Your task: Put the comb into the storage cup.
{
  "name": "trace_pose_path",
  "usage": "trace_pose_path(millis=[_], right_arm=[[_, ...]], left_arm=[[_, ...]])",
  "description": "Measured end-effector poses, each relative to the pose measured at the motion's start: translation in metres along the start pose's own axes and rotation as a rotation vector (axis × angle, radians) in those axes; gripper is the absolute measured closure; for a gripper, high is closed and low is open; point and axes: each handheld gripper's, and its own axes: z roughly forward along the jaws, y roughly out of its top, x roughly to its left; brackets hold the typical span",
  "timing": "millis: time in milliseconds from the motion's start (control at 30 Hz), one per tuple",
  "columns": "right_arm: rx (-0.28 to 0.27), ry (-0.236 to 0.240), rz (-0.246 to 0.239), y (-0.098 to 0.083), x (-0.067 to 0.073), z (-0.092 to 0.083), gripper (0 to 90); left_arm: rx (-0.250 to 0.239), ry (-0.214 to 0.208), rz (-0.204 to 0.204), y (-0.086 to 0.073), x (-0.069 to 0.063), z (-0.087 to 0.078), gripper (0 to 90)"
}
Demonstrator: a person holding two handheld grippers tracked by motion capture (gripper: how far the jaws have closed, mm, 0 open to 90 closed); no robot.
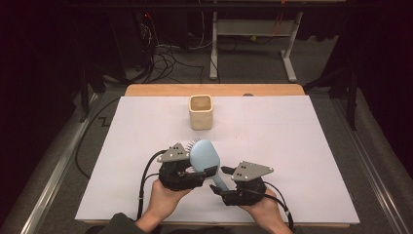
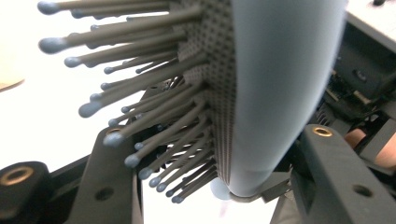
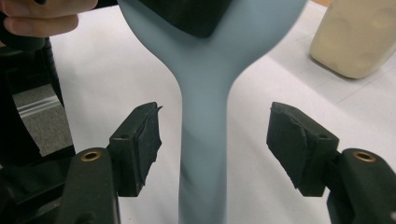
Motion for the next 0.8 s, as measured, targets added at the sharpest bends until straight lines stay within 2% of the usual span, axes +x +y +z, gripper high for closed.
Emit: trace_pose_path(millis=[467,800], right_arm=[[-0.025,0.005,0.047,-0.007,-0.012,-0.014,31.5],[-0.044,-0.026,0.075,-0.02,-0.026,-0.036,30.2]], left_arm=[[-0.004,0.016,0.001,0.001,0.003,-0.004,51.8],[-0.009,0.025,-0.002,0.001,0.005,-0.007,51.8]])
